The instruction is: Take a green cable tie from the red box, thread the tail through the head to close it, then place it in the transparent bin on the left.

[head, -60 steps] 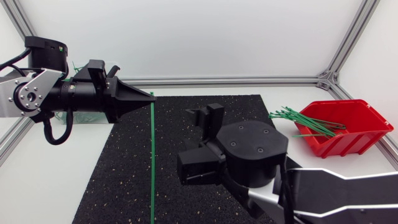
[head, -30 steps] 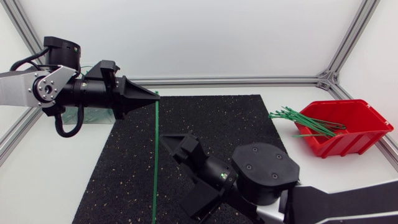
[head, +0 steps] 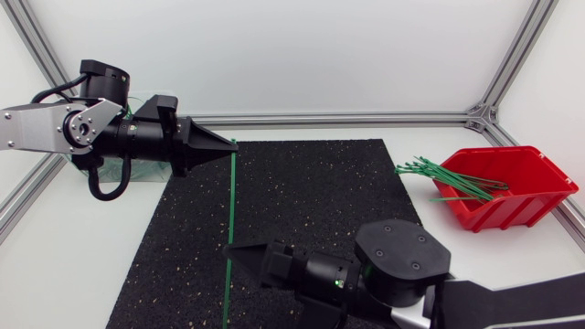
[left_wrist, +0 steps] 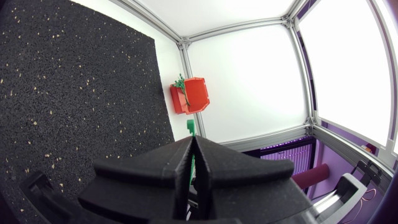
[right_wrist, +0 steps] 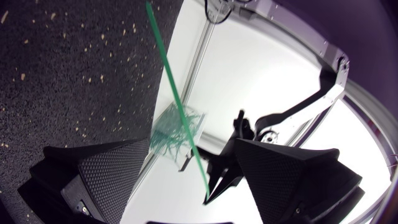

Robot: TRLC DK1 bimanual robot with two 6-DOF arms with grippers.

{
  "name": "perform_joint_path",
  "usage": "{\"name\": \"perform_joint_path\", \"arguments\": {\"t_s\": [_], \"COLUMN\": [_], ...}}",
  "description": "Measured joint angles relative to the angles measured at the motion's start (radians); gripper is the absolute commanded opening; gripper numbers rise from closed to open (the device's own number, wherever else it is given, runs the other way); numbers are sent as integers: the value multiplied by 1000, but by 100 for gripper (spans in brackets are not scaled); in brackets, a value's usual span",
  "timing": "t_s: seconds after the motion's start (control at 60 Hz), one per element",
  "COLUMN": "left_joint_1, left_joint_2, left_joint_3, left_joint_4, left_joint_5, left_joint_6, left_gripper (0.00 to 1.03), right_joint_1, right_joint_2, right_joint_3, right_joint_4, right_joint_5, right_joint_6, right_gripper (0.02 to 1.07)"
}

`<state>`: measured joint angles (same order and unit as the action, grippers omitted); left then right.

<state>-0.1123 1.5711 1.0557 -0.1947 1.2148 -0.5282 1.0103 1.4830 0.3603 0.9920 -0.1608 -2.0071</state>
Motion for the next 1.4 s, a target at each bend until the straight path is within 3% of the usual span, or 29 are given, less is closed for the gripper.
{"name": "perform_joint_path", "arguments": {"t_s": [0.25, 0.4, 0.733, 1.167, 1.4], "left_joint_1": [-7, -11, -13, -13, -13], "left_joint_2": [34, 44, 48, 49, 50], "left_joint_3": [34, 34, 49, 51, 53], "left_joint_4": [-19, -26, -27, -72, -78], "left_joint_5": [-25, -27, -31, -30, -29], "left_joint_6": [29, 32, 32, 68, 81], "left_gripper": [4, 4, 4, 4, 4], "right_joint_1": [-71, -77, -33, -3, 3], "right_joint_2": [-23, -3, 102, 226, 227], "right_joint_3": [-33, -35, -33, 75, 77], "right_joint_4": [0, 0, 0, 0, 0], "right_joint_5": [-159, -258, -272, -245, -231], "right_joint_6": [-86, -117, -135, -137, -137], "right_gripper": [102, 94, 99, 65, 56]}}
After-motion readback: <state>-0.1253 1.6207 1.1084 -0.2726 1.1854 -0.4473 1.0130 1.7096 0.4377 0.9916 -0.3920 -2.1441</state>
